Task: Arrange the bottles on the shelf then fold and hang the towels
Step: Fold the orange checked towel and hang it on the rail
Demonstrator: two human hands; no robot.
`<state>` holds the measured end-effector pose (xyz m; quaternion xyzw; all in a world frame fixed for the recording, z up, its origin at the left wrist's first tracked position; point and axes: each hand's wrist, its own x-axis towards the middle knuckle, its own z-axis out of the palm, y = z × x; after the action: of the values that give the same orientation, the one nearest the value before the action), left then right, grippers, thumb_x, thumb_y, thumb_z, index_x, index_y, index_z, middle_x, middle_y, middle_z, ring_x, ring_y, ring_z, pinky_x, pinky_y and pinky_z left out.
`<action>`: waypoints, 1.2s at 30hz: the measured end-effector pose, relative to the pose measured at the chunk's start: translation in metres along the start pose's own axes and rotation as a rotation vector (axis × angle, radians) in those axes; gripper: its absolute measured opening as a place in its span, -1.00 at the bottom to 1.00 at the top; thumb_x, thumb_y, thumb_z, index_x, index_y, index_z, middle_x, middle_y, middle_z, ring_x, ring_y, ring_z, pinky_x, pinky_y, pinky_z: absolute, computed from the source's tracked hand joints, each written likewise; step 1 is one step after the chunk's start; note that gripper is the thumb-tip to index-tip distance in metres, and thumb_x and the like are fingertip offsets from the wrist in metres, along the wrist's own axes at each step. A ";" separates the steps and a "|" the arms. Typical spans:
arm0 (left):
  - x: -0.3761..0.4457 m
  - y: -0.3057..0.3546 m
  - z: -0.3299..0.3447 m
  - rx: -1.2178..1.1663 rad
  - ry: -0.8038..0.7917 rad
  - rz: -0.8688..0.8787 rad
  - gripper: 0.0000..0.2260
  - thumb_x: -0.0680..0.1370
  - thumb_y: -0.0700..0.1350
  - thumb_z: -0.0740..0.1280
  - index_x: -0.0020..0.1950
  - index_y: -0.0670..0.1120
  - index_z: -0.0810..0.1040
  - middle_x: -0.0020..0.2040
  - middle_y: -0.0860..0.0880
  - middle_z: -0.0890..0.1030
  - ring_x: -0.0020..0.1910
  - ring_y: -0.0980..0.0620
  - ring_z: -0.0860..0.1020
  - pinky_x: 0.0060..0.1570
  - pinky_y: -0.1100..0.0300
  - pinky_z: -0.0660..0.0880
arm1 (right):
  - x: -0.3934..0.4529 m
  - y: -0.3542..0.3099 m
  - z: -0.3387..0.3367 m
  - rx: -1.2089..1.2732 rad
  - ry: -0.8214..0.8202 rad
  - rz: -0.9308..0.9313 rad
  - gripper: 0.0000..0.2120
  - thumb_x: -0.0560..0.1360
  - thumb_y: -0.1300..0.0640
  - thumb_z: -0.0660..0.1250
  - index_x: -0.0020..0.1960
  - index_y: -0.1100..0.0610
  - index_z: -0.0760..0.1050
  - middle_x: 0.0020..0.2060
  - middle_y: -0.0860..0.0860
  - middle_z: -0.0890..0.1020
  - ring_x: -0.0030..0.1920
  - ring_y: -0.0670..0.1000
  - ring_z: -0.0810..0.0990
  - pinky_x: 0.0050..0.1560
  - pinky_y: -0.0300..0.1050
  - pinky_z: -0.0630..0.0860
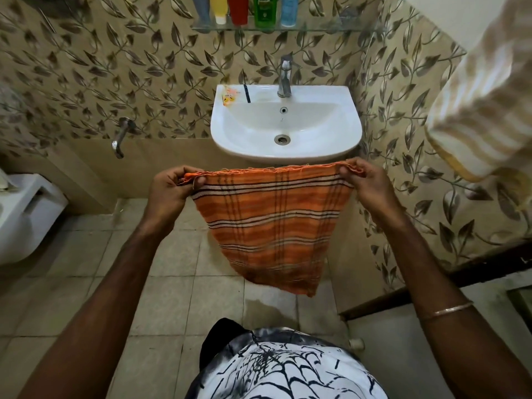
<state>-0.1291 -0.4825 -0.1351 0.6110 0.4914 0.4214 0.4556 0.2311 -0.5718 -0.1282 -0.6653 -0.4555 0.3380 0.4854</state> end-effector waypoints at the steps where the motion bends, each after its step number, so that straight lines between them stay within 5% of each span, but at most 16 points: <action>1: 0.001 -0.001 0.002 -0.010 0.022 -0.009 -0.90 0.54 -0.24 0.40 -0.08 -0.05 0.64 -0.17 0.03 0.70 -0.16 0.13 0.65 -0.12 0.25 0.61 | -0.001 -0.001 0.002 0.005 -0.042 0.038 -0.88 0.62 0.15 0.32 0.09 0.16 0.60 -0.05 0.06 0.69 -0.07 -0.03 0.65 -0.06 -0.12 0.57; 5: 0.007 -0.004 -0.004 -0.089 0.095 -0.048 -0.89 0.54 -0.25 0.40 -0.09 -0.05 0.63 -0.24 0.08 0.70 -0.23 0.15 0.64 -0.18 0.24 0.59 | -0.010 -0.007 0.004 0.134 -0.283 0.300 -0.77 0.63 0.22 0.27 0.20 0.30 0.59 0.03 0.24 0.71 -0.05 0.16 0.68 0.01 0.03 0.62; 12: 0.002 0.004 0.002 -0.001 -0.007 0.032 -0.89 0.52 -0.28 0.41 -0.06 -0.08 0.65 -0.24 0.12 0.71 -0.21 0.21 0.65 -0.16 0.34 0.57 | 0.001 -0.010 0.009 -0.065 0.103 -0.030 -0.83 0.65 0.08 0.28 0.07 0.16 0.59 -0.04 0.09 0.71 -0.03 0.07 0.69 -0.01 0.06 0.60; 15: 0.002 0.001 0.005 -0.022 0.013 0.011 -0.90 0.54 -0.27 0.40 -0.07 -0.08 0.65 -0.25 0.11 0.71 -0.21 0.19 0.64 -0.16 0.33 0.59 | 0.003 -0.014 0.009 -0.009 0.002 0.065 -0.85 0.64 0.12 0.29 0.03 0.14 0.62 -0.06 0.06 0.72 -0.09 -0.01 0.71 -0.01 0.00 0.63; 18: 0.003 0.000 0.001 -0.045 0.026 0.015 -0.87 0.54 -0.28 0.39 -0.08 -0.05 0.64 -0.26 0.15 0.71 -0.23 0.23 0.63 -0.19 0.35 0.56 | 0.003 -0.006 0.008 -0.123 -0.089 0.169 -0.82 0.62 0.04 0.32 -0.02 0.09 0.65 -0.11 0.05 0.75 -0.06 0.13 0.73 0.12 0.17 0.62; 23: 0.001 0.007 0.001 0.007 -0.036 0.065 -0.87 0.52 -0.31 0.40 -0.07 -0.08 0.64 -0.25 0.16 0.71 -0.21 0.25 0.63 -0.15 0.38 0.55 | 0.005 -0.014 0.009 -0.224 0.130 -0.021 -0.78 0.64 0.05 0.29 0.08 0.15 0.63 -0.04 0.11 0.71 0.00 0.15 0.68 0.07 0.18 0.59; 29: 0.003 0.004 -0.002 -0.039 0.030 0.038 -0.88 0.53 -0.28 0.40 -0.07 -0.06 0.64 -0.26 0.15 0.71 -0.23 0.23 0.63 -0.17 0.36 0.55 | 0.005 -0.003 0.013 -0.223 -0.022 0.121 -0.77 0.63 0.04 0.31 -0.14 0.11 0.61 -0.23 0.01 0.70 -0.21 0.04 0.64 -0.06 -0.01 0.50; 36: 0.000 0.011 0.001 0.007 -0.027 0.069 -0.88 0.52 -0.31 0.40 -0.05 -0.11 0.64 -0.24 0.15 0.71 -0.21 0.24 0.64 -0.15 0.40 0.54 | 0.006 -0.016 0.008 -0.247 0.116 -0.054 -0.79 0.65 0.01 0.26 0.06 0.11 0.61 -0.07 0.08 0.70 -0.03 0.13 0.68 0.00 0.06 0.58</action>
<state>-0.1258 -0.4833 -0.1247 0.6349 0.4651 0.4270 0.4452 0.2213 -0.5617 -0.1156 -0.7260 -0.4823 0.2271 0.4344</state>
